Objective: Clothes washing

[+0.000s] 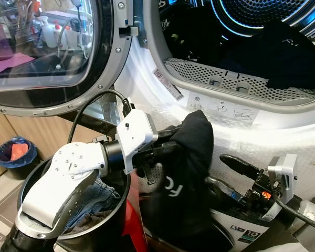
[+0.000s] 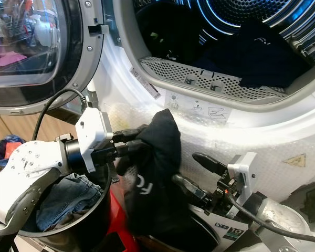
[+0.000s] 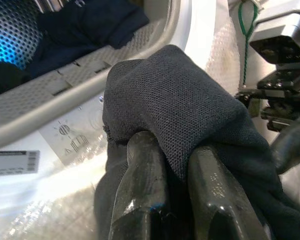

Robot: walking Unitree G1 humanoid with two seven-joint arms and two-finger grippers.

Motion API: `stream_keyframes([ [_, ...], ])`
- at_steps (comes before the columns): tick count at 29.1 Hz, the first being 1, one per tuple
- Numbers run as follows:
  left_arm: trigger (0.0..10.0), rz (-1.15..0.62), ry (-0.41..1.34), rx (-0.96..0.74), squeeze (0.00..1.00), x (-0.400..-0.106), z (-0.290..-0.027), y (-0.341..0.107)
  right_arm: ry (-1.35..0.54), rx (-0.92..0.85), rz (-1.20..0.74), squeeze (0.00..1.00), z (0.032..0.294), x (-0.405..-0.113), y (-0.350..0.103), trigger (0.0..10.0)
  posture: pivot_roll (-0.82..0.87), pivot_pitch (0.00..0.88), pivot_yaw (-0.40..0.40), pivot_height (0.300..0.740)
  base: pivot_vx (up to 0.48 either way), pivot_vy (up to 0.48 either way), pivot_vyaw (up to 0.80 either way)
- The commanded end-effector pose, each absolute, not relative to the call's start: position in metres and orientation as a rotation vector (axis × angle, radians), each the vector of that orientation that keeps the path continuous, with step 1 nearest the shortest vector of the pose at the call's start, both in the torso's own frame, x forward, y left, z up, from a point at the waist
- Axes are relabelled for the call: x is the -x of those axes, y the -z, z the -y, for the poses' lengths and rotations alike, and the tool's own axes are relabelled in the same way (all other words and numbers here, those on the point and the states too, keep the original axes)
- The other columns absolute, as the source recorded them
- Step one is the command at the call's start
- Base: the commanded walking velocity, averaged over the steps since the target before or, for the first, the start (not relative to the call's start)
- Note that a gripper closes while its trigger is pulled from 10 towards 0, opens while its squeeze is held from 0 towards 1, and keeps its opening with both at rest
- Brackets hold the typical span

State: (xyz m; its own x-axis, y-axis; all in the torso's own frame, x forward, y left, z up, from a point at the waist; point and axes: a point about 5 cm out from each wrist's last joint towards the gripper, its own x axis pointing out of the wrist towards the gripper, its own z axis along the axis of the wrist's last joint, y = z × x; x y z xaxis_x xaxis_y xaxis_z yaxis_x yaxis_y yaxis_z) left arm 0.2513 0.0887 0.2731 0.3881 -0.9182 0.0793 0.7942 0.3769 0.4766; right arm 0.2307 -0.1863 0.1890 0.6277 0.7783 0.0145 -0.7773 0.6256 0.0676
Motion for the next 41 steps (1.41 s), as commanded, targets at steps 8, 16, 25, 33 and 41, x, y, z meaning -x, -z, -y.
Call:
stream_keyframes([
  [8,10.0,0.380,1.097,-0.407,0.00,-0.258,-0.085,-0.288,-0.977,-0.026,-0.133,0.00,0.206,-0.205,-0.176,10.0,-0.01,0.027,-0.040,0.740,0.000,0.000,0.00],
  [16,10.0,0.391,1.078,-0.360,0.00,-0.262,-0.066,-0.290,-0.834,-0.029,-0.018,0.00,0.178,-0.218,-0.182,10.0,-0.02,0.036,-0.037,0.740,0.000,0.000,0.00],
  [25,10.0,0.412,1.020,-0.304,0.00,-0.268,-0.049,-0.295,-0.930,-0.067,-0.005,0.00,0.157,-0.202,-0.184,10.0,-0.02,0.047,-0.027,0.740,0.000,0.000,0.00],
  [33,10.0,0.435,0.995,-0.210,0.00,-0.268,-0.027,-0.305,-0.786,-0.121,0.023,0.00,0.143,-0.215,-0.189,10.0,-0.02,0.056,-0.024,0.740,0.000,0.000,0.00],
  [41,10.0,0.445,1.018,-0.173,0.00,-0.263,-0.010,-0.307,-0.643,-0.161,0.055,0.00,0.141,-0.227,-0.191,10.0,-0.02,0.059,-0.021,0.740,0.000,0.000,0.00],
])
